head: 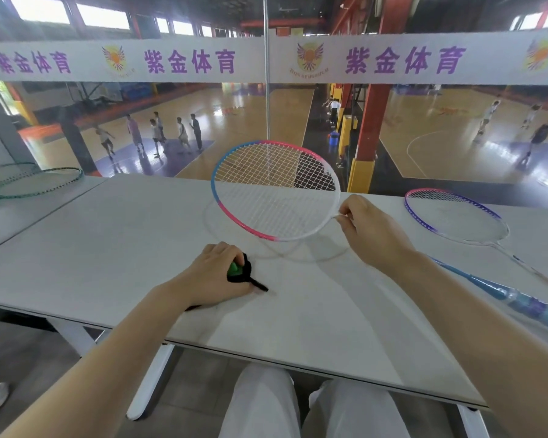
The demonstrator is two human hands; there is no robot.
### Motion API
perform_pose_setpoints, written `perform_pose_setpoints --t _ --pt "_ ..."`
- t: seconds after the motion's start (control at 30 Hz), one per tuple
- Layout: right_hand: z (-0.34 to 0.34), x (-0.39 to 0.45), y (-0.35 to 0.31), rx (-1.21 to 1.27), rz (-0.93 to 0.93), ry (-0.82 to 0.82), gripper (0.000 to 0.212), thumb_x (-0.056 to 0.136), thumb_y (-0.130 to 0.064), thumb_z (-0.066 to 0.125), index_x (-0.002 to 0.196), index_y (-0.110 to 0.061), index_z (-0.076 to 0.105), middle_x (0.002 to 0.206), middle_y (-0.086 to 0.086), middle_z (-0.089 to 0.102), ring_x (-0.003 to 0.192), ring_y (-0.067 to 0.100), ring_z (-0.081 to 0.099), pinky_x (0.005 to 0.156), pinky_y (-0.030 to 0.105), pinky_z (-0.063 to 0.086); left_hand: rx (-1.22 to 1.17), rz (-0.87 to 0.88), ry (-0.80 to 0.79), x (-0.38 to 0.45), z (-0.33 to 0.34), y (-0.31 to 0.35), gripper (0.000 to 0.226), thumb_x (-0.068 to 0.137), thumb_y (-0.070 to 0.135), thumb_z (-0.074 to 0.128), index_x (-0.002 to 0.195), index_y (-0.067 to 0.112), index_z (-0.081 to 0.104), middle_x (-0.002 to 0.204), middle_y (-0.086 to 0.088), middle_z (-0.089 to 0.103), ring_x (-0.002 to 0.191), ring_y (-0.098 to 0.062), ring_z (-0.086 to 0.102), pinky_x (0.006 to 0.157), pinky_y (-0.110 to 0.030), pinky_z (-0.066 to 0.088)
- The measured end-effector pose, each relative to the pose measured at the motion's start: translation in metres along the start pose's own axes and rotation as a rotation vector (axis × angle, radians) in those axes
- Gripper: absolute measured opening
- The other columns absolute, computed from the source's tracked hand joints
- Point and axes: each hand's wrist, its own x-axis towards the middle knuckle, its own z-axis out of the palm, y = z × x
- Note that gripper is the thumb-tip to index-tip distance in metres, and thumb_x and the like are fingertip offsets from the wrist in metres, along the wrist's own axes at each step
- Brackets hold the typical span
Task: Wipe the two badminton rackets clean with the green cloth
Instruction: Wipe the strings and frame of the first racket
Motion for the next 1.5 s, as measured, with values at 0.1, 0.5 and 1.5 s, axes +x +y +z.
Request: perform_pose_setpoints --t 0.1,0.5,1.5 --pt "-0.008 0.003 -0.003 0.012 -0.015 0.019 0.013 0.101 -0.034 0.048 0.099 -0.021 0.047 0.087 -0.003 0.058 0.07 0.012 0.057 0.056 0.022 0.037 -0.051 -0.031 -0.031 0.001 -0.015 0.0 0.048 0.077 0.078 0.047 0.091 0.033 0.058 0.102 0.014 0.055 0.104 -0.013 0.047 0.096 -0.037 0.041" --pt "-0.034 0.004 -0.028 0.113 -0.12 0.219 0.012 0.1 -0.029 0.052 0.1 -0.018 0.049 0.091 -0.003 0.058 0.073 0.017 0.06 0.064 0.041 0.055 -1.614 -0.032 0.453 0.003 -0.066 0.064 0.031 0.105 0.021 0.039 0.125 0.006 0.058 0.115 -0.01 0.071 0.095 -0.019 0.071 0.082 -0.031 0.057" --pt "-0.073 0.106 -0.048 0.541 0.172 0.124 0.013 0.099 -0.021 0.05 0.091 -0.011 0.045 0.078 0.003 0.048 0.063 0.017 0.041 0.054 0.021 0.038 -1.035 -0.007 -0.125 0.027 0.005 0.175 0.034 0.099 0.031 0.051 0.129 0.013 0.053 0.122 -0.003 0.064 0.112 -0.016 0.062 0.101 -0.033 0.049"
